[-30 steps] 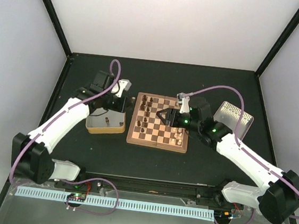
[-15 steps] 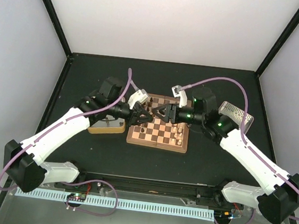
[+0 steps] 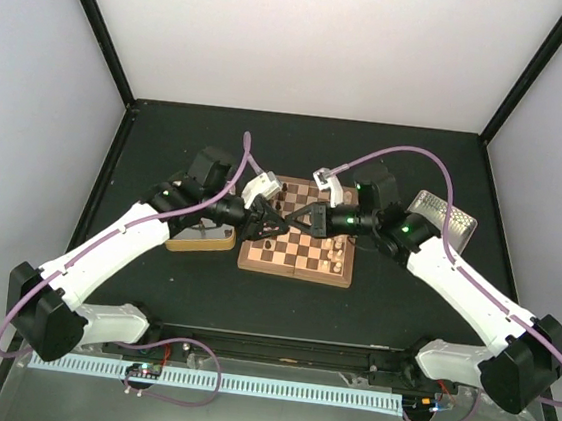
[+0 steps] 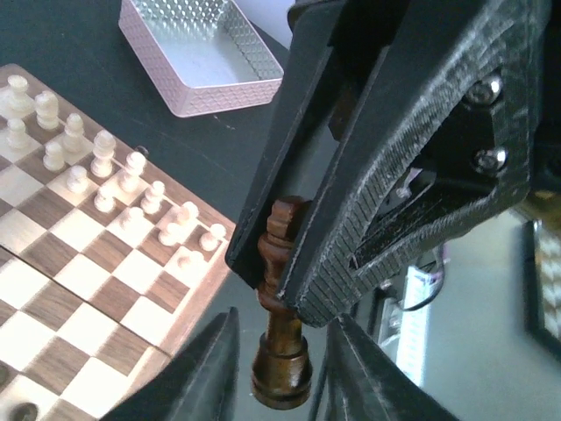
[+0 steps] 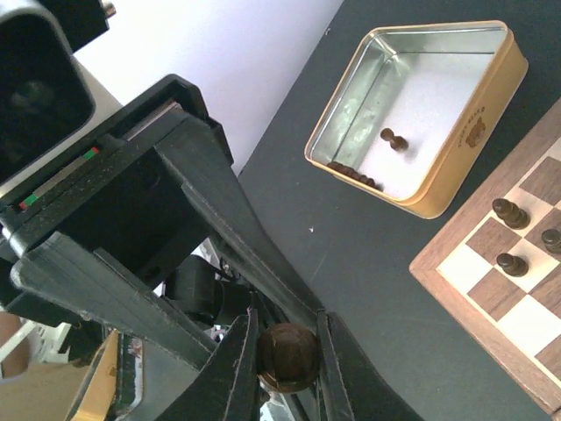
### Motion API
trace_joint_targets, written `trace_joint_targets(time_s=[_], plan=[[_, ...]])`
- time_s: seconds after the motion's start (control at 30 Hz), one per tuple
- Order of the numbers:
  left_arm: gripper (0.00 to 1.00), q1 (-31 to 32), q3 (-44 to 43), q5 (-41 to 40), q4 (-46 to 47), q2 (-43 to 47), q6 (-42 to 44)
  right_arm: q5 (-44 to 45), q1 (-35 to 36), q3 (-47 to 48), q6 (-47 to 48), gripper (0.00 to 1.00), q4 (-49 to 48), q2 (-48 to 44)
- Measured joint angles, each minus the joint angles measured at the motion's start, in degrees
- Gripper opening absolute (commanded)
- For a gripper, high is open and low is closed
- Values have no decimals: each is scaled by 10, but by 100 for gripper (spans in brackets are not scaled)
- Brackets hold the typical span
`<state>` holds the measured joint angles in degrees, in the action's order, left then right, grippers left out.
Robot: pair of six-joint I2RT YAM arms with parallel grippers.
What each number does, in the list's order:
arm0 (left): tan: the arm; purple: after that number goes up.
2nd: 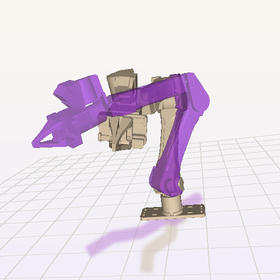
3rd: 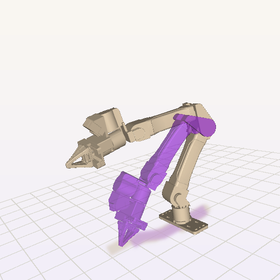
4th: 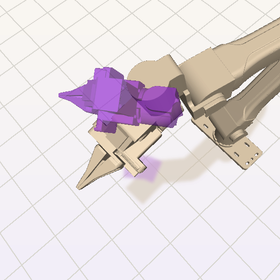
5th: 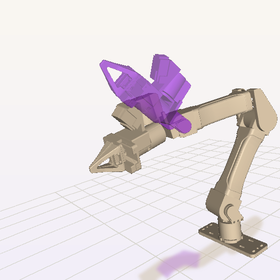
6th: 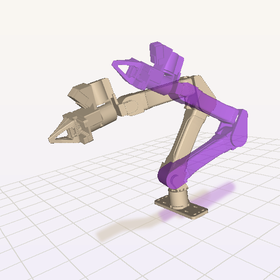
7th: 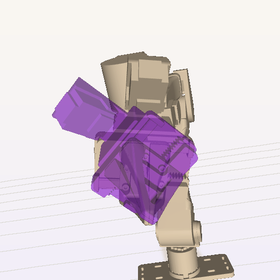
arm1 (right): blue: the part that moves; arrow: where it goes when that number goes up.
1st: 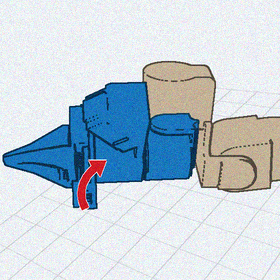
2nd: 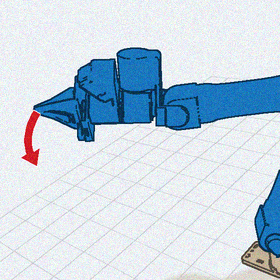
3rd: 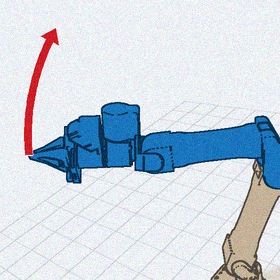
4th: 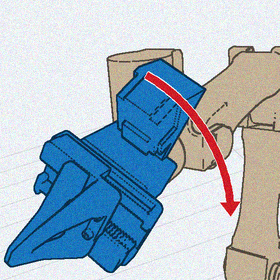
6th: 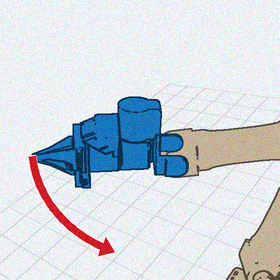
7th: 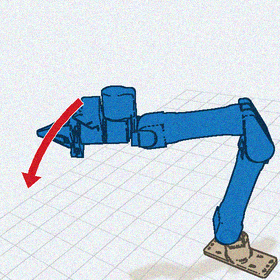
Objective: Set up the chess pieces on the board
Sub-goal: Place the chess piece on the chessboard.
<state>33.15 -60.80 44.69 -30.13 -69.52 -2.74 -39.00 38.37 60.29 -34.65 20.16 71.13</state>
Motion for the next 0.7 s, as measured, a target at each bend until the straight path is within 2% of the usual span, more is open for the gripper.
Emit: trace_joint_targets(time_s=[0.03, 0.13, 0.33, 0.53, 0.7], plan=[[45, 0, 0, -2, 0, 0, -2, 3, 0, 0, 3, 8, 0, 0], [53, 0, 0, -25, -5, 1, -8, 36, 2, -1, 15, 8, 0, -2], [56, 0, 31, -186, -18, 49, -37, 177, 29, -26, 49, 10, -2, -9], [64, 0, 105, -381, -17, 209, -78, 337, 116, -38, 79, 11, -9, 29], [75, 0, 176, -495, 9, 381, -98, 422, 156, -19, 88, 11, -18, 99]])
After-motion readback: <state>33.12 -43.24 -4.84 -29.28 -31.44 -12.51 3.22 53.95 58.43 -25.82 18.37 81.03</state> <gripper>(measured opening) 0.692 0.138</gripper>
